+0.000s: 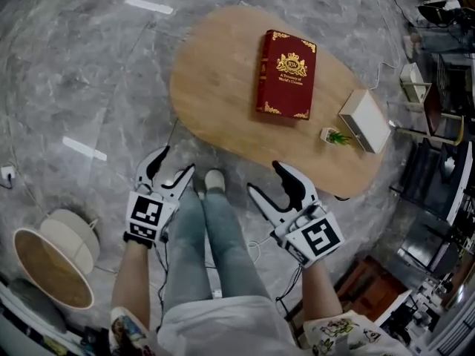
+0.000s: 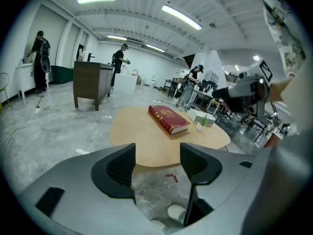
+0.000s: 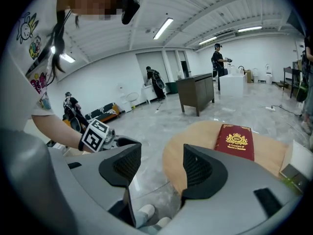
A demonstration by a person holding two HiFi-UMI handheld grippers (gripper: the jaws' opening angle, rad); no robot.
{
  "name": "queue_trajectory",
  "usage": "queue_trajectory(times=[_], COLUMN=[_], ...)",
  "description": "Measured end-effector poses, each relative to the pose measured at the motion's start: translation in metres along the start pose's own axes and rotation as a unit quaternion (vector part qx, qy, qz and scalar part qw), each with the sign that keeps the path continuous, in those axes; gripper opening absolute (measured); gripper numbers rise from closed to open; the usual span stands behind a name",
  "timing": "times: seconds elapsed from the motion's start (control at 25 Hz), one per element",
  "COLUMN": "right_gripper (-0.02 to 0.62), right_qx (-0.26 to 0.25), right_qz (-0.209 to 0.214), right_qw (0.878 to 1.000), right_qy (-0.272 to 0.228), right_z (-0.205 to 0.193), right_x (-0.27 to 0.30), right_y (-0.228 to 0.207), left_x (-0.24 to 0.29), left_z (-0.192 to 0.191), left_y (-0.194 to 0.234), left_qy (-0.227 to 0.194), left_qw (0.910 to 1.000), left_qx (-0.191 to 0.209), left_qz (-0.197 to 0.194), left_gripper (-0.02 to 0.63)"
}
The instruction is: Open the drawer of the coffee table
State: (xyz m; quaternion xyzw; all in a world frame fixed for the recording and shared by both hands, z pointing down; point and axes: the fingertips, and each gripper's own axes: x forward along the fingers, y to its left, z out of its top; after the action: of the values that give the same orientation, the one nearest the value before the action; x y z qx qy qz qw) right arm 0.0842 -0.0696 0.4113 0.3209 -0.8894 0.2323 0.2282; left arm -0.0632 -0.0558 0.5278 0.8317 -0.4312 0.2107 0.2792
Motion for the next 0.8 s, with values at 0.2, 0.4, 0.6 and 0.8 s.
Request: queue_trajectory(times=[0.2, 0.4, 0.6, 0.8], right_gripper=[0.235, 0.235, 0.235, 0.235], right_qx=[0.016, 0.035, 0.063, 0.061], right_qz=[0.009, 0.007, 0.013, 0.014], right_qw=[1.0, 0.999, 0.998, 0.998], right_qy=[-0.005, -0.018, -0.029, -0.03], right_z=[-0.022, -0.036, -0.052, -0.066], right_x=[0.019, 0.031, 0.043, 0.056], right_y=[-0.004, -0.001, 0.003, 0.006], left_x=[0.04, 0.077, 0.111, 0.138], left_z=[-0.046, -0.081, -0.11, -0.131], left_y=[0.017, 0.04, 0.062, 0.071], left_qy=[0.04, 0.077, 0.121, 0.149], left_qw=[0.9983, 0.995, 0.9875, 0.9768], left_qx=[0.032, 0.048, 0.083, 0.125], left_qz=[-0.029, -0.042, -0.058, -0.089], left_gripper=[0.265, 0.272, 0.278, 0.291])
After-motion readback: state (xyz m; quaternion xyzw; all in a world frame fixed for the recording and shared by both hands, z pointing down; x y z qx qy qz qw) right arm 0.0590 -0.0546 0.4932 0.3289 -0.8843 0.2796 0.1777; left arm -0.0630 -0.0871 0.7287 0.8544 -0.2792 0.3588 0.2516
